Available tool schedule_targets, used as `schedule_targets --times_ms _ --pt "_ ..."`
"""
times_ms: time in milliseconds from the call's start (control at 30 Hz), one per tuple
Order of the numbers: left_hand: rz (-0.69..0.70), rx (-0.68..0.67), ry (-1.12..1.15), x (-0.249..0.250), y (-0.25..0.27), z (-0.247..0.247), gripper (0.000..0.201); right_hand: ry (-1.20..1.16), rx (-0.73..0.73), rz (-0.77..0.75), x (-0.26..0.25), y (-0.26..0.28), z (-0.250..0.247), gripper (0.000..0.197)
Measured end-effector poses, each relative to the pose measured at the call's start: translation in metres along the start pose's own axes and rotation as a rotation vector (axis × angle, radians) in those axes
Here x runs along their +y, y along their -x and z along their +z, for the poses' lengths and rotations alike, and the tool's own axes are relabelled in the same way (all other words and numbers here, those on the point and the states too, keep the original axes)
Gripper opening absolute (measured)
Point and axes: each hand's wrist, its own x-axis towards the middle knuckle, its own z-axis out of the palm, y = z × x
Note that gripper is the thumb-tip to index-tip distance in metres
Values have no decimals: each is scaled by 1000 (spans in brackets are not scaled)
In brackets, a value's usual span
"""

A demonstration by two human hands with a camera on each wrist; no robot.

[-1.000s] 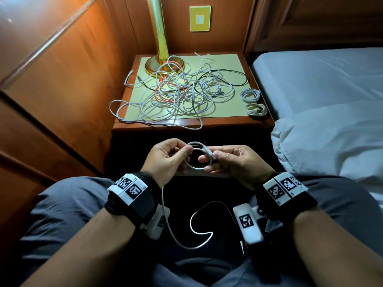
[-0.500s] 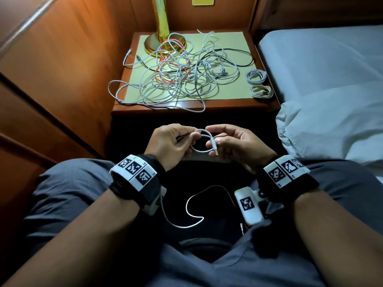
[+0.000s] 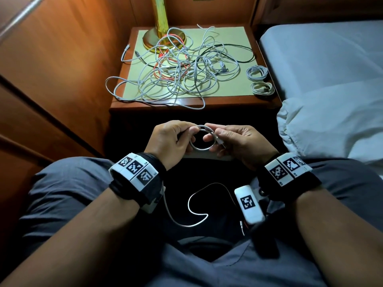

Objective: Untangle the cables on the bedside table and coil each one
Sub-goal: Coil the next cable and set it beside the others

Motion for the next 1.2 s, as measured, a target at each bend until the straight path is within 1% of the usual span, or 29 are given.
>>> schedule_targets --times_ms 67,200,400,533,567,667,733,833,967,1067,1133,1200 --pt "-22 -10 14 1 0 -1 15 31 -4 -11 0 1 -1 27" --pt "-96 -51 90 8 1 0 15 87 38 -71 -1 2 0 36" --pt "-133 -96 132 12 2 2 18 57 37 -67 -2 3 1 26" --pt "-127 -90 119 13 4 4 17 135 65 -77 -1 2 1 37" --pt "-153 -97 160 13 4 5 17 162 77 -85 0 1 2 38" --pt "-260 -135 343 17 6 8 20 233 112 -114 2 -1 2 28" --pt "-292 -154 381 19 6 9 21 305 139 -137 5 -1 3 24" --pt "-307 -172 370 20 5 9 23 364 164 -133 5 0 6 24" --pt "-335 -176 362 18 5 10 21 259 152 -66 4 0 9 25" --pt "-345 -180 341 18 5 12 19 192 161 -55 2 0 10 24" --pt "-342 -189 333 18 5 11 19 231 159 -65 3 -1 9 25" --pt "-330 -191 323 18 5 11 20 319 150 -91 5 -1 8 26"
